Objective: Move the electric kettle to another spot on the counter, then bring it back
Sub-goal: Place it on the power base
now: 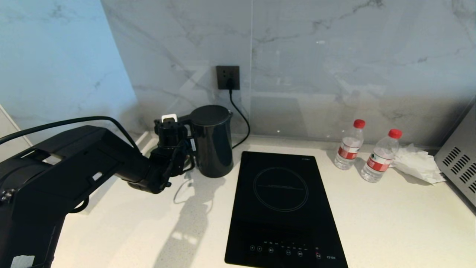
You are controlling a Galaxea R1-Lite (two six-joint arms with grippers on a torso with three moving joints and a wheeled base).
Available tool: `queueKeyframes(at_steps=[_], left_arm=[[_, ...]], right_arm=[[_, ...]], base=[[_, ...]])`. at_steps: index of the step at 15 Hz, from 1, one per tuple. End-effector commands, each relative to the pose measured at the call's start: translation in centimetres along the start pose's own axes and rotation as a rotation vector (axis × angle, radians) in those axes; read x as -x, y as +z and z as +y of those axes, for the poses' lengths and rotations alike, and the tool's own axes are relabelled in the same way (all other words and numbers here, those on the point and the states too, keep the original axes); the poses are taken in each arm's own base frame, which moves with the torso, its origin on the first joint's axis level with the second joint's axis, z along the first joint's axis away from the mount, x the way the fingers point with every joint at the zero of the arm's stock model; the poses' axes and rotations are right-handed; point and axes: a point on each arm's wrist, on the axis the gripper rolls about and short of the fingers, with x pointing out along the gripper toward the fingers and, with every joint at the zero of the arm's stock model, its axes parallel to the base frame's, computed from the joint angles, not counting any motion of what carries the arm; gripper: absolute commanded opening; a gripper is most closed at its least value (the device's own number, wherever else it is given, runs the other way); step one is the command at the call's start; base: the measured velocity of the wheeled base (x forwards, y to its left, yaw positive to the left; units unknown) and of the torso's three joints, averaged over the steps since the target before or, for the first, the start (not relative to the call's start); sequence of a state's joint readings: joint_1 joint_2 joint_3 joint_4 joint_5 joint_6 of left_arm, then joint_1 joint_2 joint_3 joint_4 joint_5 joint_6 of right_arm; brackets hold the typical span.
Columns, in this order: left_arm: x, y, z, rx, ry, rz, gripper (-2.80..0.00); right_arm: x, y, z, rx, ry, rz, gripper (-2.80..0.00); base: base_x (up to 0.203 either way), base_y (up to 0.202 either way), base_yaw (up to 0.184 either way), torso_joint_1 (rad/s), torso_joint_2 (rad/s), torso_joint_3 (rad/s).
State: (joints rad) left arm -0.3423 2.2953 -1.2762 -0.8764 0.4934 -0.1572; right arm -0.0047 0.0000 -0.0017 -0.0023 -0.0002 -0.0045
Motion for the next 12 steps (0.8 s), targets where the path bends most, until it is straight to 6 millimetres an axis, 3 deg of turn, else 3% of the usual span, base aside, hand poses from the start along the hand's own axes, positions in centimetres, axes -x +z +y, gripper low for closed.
queueKeyframes(at_steps=[1, 7, 12], left_arm=[[0.2, 0.3, -0.2, 0.006, 0.001, -0.011, 0.0], [0.0, 0.3, -0.2, 0.015, -0.004, -0.013, 0.0], [-1.3, 0.3, -0.6, 0.027, 0.008, -0.04, 0.0]], right_arm=[[0.0, 0.0, 0.0, 0.001, 0.0, 0.0, -2.8], [0.0, 0.0, 0.0, 0.0, 0.0, 0.001, -2.8], [0.0, 0.0, 0.0, 0.0, 0.002, -0.001, -2.8]], base=[[0.0, 0.0, 0.0, 0.0, 0.0, 0.0], [0.0, 0.0, 0.0, 0.0, 0.0, 0.0], [0.0, 0.0, 0.0, 0.0, 0.0, 0.0]])
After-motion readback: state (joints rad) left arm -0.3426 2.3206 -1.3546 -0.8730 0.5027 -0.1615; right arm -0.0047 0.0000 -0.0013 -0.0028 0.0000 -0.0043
